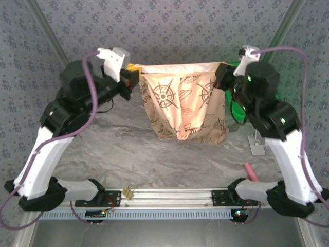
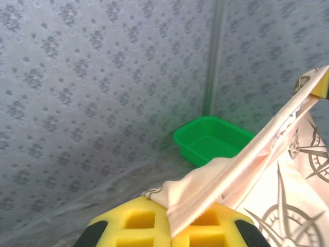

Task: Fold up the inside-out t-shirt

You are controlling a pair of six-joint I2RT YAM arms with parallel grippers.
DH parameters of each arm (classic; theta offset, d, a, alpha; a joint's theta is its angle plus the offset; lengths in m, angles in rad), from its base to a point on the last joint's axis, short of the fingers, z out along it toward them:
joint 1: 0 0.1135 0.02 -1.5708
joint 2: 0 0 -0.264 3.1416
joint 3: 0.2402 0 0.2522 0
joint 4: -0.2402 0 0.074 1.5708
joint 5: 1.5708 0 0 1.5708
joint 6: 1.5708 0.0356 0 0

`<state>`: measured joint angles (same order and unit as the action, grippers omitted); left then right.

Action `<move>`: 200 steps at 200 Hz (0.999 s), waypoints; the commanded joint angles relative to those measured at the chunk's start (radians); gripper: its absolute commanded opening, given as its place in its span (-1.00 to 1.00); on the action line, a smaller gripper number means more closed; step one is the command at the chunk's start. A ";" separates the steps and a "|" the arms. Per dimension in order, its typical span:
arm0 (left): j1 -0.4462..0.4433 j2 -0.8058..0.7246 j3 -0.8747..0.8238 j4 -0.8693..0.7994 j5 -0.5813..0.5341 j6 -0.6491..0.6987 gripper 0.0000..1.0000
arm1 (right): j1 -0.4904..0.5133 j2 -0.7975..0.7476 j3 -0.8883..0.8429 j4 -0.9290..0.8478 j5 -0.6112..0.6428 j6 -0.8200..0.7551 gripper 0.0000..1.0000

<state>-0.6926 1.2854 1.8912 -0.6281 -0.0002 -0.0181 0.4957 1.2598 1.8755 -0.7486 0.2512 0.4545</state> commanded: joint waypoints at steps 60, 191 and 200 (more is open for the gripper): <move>0.215 0.571 0.838 -0.360 -0.041 0.044 -1.00 | -0.289 0.418 0.298 0.265 -0.547 0.198 -1.00; 0.144 -0.116 0.015 0.208 0.263 0.024 -1.00 | -0.236 -0.256 -0.274 0.536 -0.335 0.167 -1.00; 0.145 -0.092 0.040 0.194 0.233 0.026 -1.00 | -0.236 -0.230 -0.249 0.510 -0.326 0.167 -1.00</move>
<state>-0.5781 1.1889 1.8984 -0.5163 0.3489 0.0254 0.2863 0.9760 1.5959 -0.2104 -0.2764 0.5949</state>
